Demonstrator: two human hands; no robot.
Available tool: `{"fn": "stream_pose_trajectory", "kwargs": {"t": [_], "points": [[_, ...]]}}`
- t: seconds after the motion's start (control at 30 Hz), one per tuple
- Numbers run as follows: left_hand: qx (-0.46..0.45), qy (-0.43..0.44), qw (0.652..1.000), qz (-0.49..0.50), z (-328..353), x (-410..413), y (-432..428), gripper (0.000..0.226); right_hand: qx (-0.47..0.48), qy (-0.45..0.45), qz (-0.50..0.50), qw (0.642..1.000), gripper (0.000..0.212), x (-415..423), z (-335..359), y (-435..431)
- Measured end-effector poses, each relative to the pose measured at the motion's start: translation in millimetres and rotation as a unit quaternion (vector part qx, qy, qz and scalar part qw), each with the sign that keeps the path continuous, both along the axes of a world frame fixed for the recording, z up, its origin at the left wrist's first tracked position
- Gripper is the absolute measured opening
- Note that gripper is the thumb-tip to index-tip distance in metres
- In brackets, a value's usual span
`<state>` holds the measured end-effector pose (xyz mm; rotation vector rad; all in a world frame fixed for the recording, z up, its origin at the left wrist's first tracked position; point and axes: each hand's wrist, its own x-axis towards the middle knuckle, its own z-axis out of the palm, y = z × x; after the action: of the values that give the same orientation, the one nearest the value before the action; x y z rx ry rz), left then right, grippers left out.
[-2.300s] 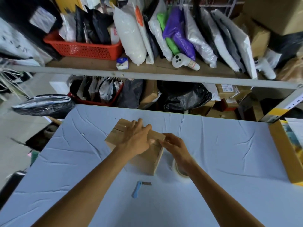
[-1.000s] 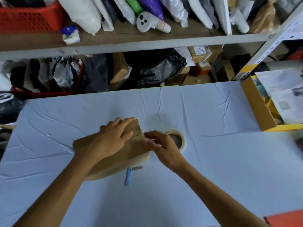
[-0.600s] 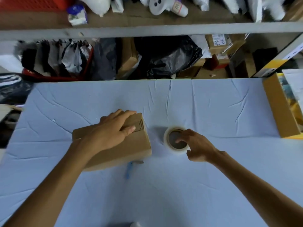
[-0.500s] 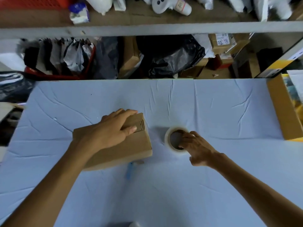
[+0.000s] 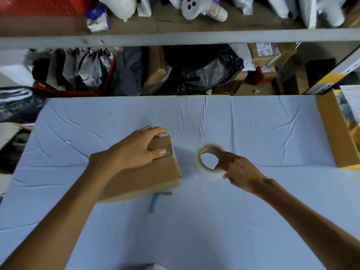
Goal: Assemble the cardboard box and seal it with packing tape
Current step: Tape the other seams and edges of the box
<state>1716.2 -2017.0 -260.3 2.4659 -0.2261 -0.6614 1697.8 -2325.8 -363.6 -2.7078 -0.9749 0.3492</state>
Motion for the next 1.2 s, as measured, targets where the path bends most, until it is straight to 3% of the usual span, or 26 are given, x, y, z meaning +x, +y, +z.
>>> {"fn": "stream_pose_trajectory", "kwargs": {"t": [0.2,0.4,0.57,0.83,1.03,1.2], "points": [[-0.144,-0.044,0.988,0.031,11.3,8.0,-25.0,0.062,0.082,-0.064,-0.053,0.993,0.036,9.7,67.4,19.0],[-0.249,-0.057,0.966,0.047,19.3,0.3,-44.4,0.057,0.122,-0.094,-0.090,0.984,0.032,14.3,105.8,29.1],[-0.235,-0.157,0.956,0.078,24.3,-10.1,-56.8,0.048,0.112,-0.093,-0.128,0.981,0.032,11.6,111.9,32.8],[-0.211,-0.261,0.930,0.148,21.5,-5.9,-62.6,0.011,0.114,-0.064,-0.152,0.980,0.032,-0.4,114.7,41.2],[-0.210,-0.215,0.943,0.145,23.8,5.1,-57.8,0.012,0.134,-0.028,-0.156,0.978,0.035,-1.0,123.0,48.0],[-0.187,-0.150,0.959,0.154,28.7,13.7,-52.5,0.025,0.133,-0.005,-0.130,0.983,0.050,-6.8,131.4,61.5]]}}
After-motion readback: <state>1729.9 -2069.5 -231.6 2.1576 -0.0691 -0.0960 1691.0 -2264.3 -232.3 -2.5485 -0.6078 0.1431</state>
